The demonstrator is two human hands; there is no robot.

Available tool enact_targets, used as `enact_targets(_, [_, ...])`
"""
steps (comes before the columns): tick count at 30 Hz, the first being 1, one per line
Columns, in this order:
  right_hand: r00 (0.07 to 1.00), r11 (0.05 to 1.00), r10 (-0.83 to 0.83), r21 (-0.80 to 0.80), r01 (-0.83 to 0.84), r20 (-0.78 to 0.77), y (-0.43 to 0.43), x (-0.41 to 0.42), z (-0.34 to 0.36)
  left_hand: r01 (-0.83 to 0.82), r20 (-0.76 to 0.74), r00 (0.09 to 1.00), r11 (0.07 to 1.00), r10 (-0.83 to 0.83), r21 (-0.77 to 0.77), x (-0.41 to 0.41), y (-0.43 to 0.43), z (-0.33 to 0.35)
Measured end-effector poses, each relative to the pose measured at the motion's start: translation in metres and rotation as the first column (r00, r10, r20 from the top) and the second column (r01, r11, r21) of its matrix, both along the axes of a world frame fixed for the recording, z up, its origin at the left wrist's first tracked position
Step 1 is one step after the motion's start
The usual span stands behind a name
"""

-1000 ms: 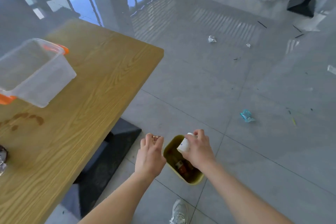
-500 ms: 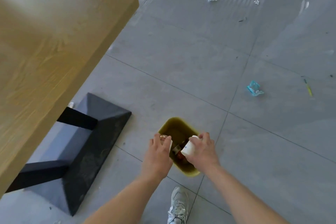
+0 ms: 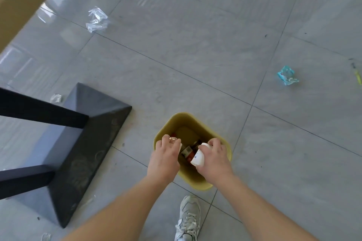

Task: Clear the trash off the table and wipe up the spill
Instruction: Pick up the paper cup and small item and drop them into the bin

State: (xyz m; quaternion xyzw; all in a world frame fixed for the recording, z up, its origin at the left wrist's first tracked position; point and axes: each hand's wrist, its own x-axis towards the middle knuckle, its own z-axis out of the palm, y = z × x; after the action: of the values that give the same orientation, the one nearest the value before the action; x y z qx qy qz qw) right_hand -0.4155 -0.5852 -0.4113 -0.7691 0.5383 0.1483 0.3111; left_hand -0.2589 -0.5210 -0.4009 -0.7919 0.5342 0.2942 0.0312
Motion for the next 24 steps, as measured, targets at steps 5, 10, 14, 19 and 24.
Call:
enact_targets(5, [1.0, 1.0, 0.002, -0.016, -0.002, 0.008, -0.002, -0.002, -0.013, -0.013, -0.004, 1.0, 1.0, 0.013, -0.022, -0.005, -0.01, -0.017])
enact_targets(10, [0.999, 1.0, -0.005, 0.024, 0.003, 0.052, -0.005, -0.005, -0.014, -0.037, -0.024, 0.999, 0.999, 0.037, 0.009, -0.007, -0.016, -0.022])
enact_targets(14, [0.997, 0.999, -0.034, -0.006, 0.034, 0.063, -0.004, -0.007, -0.01, 0.013, 0.042, 0.999, 0.999, -0.014, 0.036, -0.002, -0.012, -0.018])
enact_targets(19, [0.998, 0.999, -0.029, -0.045, 0.031, 0.051, -0.005, -0.002, -0.002, 0.052, 0.09, 0.994, 0.998, -0.054, 0.029, 0.009, -0.006, -0.013])
enact_targets(24, [0.999, 0.997, -0.009, -0.074, 0.013, 0.049, -0.008, 0.007, 0.01, 0.077, 0.131, 0.989, 0.997, -0.072, -0.029, 0.019, -0.003, -0.002])
